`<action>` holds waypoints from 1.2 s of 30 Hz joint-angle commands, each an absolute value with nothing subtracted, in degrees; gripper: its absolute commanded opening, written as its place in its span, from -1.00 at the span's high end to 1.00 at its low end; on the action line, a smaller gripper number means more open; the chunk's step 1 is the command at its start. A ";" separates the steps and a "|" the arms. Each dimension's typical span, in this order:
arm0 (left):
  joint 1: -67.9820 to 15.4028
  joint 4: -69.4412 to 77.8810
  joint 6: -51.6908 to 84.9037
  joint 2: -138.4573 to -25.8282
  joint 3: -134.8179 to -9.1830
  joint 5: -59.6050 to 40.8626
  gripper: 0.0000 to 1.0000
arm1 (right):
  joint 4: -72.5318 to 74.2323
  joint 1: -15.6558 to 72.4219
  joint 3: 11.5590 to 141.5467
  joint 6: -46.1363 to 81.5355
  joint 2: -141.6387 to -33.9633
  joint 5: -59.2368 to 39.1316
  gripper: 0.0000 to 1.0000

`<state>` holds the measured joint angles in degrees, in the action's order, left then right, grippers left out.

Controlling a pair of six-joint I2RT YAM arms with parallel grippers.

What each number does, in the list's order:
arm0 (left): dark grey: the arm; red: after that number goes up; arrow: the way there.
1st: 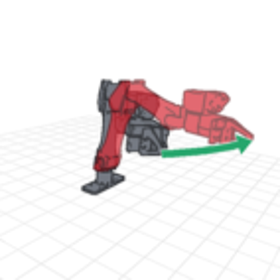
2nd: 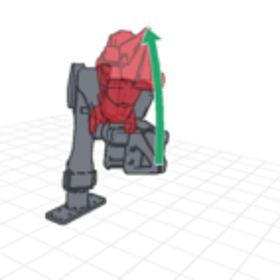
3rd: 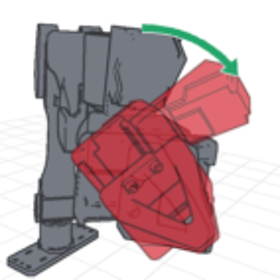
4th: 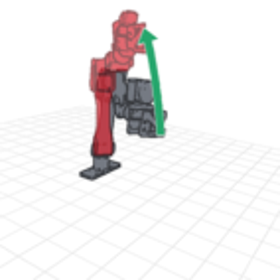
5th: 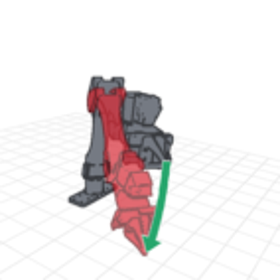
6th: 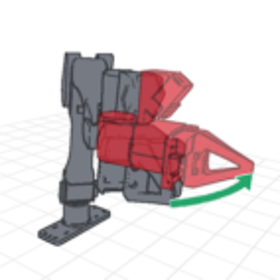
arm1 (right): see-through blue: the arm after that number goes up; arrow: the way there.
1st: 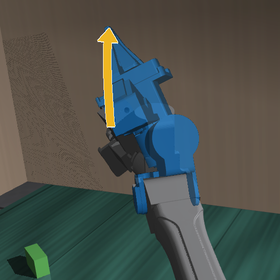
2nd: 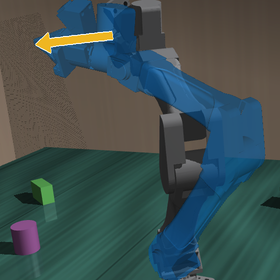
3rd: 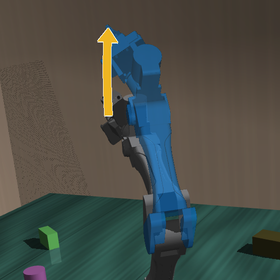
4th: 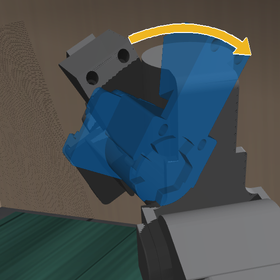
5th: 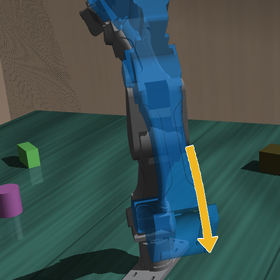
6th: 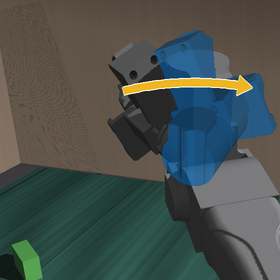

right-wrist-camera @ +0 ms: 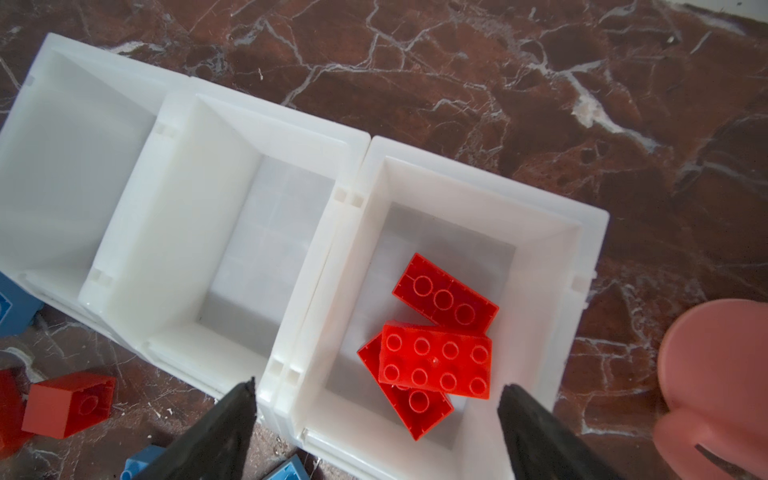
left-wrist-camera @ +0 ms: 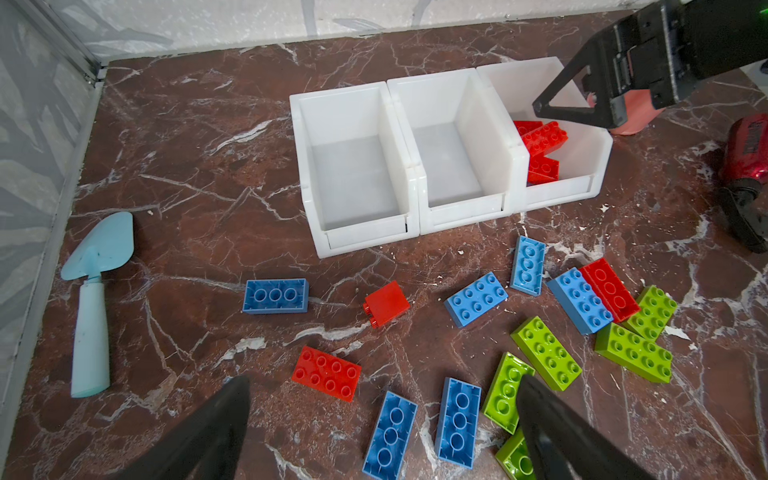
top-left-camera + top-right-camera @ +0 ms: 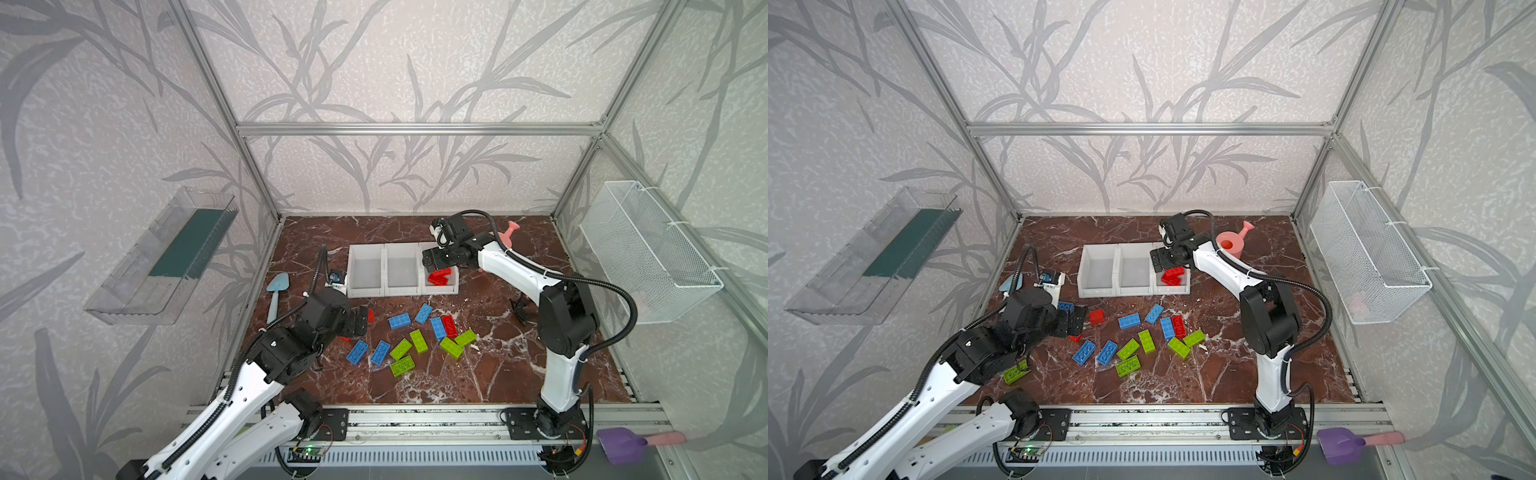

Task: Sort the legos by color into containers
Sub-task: 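Carry the red brick with the right gripper and release it into the red compartment, then lower the left gripper onto a small red brick while the right arm withdraws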

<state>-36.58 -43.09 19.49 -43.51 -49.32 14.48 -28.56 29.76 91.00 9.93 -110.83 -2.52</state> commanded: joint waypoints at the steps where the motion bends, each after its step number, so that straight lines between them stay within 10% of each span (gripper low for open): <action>1: -36.13 -45.06 21.63 -44.06 -49.40 18.37 -0.98 | -27.68 29.97 88.52 8.66 -104.52 -2.12 -0.86; 20: -32.30 -56.44 57.30 -51.77 -46.77 28.79 -0.98 | -3.85 42.53 44.02 19.05 -67.73 4.48 -0.85; 36: -25.25 -45.18 64.77 -62.81 -39.75 18.28 -0.73 | 9.76 44.61 29.27 26.41 -68.90 1.11 -0.81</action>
<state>-25.96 -47.59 62.19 -61.19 -40.75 20.10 5.67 44.27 29.58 24.47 -68.40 2.15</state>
